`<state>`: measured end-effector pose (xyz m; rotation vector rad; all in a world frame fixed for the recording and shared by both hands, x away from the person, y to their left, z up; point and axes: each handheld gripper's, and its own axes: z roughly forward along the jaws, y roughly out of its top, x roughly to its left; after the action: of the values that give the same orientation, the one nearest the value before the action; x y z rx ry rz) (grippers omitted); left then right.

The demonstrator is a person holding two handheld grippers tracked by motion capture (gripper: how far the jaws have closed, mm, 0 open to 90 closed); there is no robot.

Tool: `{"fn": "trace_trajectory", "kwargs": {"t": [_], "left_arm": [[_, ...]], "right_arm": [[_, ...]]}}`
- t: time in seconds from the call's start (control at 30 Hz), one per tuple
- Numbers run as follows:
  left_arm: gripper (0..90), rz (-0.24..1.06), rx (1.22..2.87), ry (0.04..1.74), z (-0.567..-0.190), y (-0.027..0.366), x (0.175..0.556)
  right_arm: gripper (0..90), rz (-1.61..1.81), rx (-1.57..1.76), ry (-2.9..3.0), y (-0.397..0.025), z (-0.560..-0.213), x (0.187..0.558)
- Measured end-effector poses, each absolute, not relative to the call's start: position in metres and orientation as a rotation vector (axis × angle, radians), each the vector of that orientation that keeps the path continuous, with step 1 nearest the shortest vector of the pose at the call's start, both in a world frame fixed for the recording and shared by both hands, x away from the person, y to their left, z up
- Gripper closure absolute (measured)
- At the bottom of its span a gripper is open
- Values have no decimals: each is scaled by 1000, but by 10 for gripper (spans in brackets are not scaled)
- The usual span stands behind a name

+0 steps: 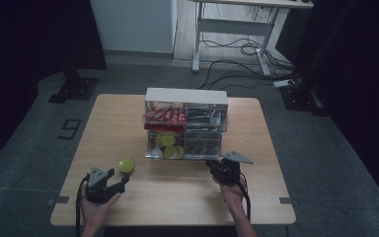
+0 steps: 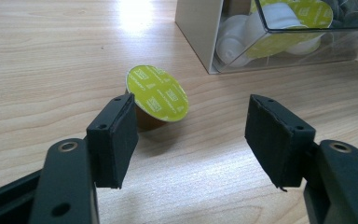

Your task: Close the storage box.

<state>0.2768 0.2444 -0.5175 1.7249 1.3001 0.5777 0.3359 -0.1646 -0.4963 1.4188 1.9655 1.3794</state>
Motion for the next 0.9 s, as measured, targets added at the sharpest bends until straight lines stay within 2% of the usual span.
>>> {"fn": "trace_trajectory", "kwargs": {"t": [0.9], "left_arm": [[352, 581, 1723, 1302, -518, 246, 276]], "right_arm": [[768, 1372, 1449, 1970, -171, -502, 335]]}}
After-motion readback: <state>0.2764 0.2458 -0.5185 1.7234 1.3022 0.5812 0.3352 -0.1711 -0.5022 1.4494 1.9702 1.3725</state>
